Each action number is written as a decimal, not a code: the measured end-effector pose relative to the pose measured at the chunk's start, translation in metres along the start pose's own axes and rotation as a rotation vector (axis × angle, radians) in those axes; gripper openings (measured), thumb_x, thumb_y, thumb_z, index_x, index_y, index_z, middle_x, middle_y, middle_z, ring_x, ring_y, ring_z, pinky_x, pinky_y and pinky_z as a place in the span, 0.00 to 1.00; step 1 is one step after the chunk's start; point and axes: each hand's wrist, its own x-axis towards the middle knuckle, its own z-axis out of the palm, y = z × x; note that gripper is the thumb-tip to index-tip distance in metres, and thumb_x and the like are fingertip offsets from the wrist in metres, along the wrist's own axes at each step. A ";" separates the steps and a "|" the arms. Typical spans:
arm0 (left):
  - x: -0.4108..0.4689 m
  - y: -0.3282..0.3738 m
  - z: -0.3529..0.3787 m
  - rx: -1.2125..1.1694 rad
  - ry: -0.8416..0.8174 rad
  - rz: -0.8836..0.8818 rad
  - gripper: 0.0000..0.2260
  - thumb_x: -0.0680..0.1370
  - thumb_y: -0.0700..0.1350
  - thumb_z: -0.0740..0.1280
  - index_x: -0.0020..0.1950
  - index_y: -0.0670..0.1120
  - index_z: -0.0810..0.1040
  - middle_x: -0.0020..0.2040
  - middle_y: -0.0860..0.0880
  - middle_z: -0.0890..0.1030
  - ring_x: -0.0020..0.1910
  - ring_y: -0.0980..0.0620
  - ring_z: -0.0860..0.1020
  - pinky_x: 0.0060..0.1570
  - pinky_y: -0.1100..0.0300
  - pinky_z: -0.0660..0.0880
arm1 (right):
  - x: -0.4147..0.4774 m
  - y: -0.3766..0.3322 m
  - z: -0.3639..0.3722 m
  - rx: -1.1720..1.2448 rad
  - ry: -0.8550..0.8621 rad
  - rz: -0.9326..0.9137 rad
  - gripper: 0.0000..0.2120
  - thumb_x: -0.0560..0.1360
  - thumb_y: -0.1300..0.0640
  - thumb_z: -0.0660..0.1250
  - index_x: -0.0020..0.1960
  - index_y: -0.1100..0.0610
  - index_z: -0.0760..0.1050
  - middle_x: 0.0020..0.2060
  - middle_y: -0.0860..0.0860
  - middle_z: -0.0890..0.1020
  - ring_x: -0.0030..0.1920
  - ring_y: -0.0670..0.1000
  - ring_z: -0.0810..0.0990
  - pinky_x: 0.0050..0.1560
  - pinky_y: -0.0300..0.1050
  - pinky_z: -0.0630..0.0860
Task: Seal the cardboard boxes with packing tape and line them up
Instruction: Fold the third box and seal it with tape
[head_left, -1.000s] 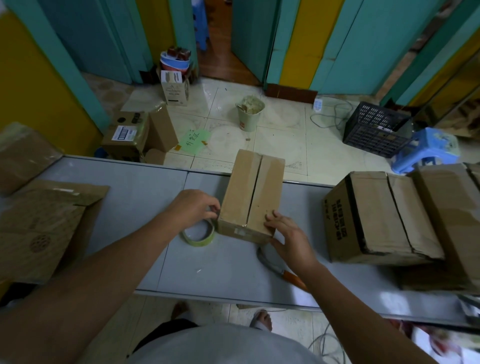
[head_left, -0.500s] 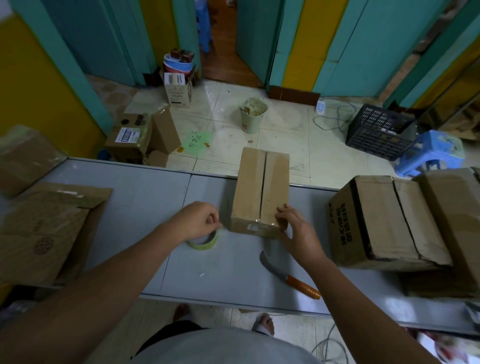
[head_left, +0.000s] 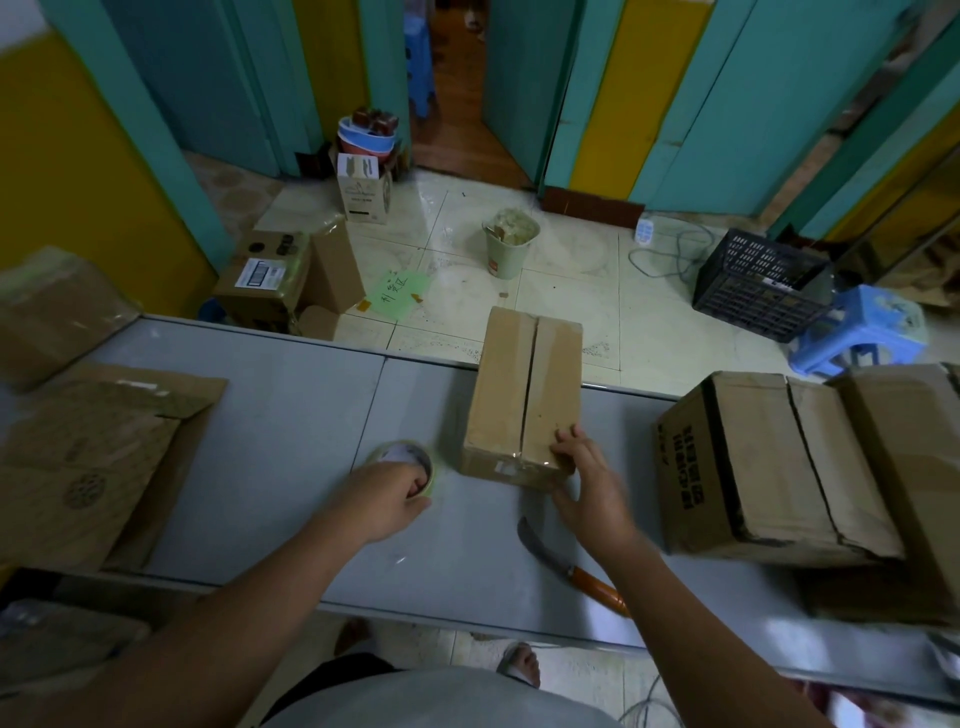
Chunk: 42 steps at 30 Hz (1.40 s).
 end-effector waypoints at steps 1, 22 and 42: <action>-0.001 0.000 0.001 0.016 0.006 0.004 0.14 0.80 0.57 0.71 0.46 0.47 0.79 0.44 0.52 0.79 0.46 0.47 0.79 0.44 0.54 0.77 | -0.001 0.000 0.001 -0.001 0.005 0.000 0.24 0.73 0.66 0.78 0.66 0.54 0.78 0.74 0.50 0.75 0.79 0.50 0.66 0.78 0.43 0.62; 0.063 0.071 -0.038 -0.759 0.000 -0.380 0.44 0.77 0.68 0.71 0.84 0.47 0.62 0.81 0.47 0.69 0.76 0.44 0.72 0.72 0.45 0.72 | 0.006 0.002 -0.006 0.592 0.032 0.582 0.31 0.78 0.40 0.71 0.77 0.50 0.69 0.72 0.50 0.75 0.69 0.53 0.77 0.66 0.55 0.78; 0.049 0.074 -0.032 -1.616 -0.173 -0.404 0.17 0.88 0.47 0.62 0.73 0.40 0.78 0.65 0.39 0.84 0.67 0.39 0.81 0.68 0.42 0.77 | 0.011 -0.032 -0.028 1.240 -0.108 0.679 0.26 0.80 0.38 0.67 0.70 0.55 0.79 0.61 0.60 0.84 0.58 0.61 0.83 0.53 0.56 0.80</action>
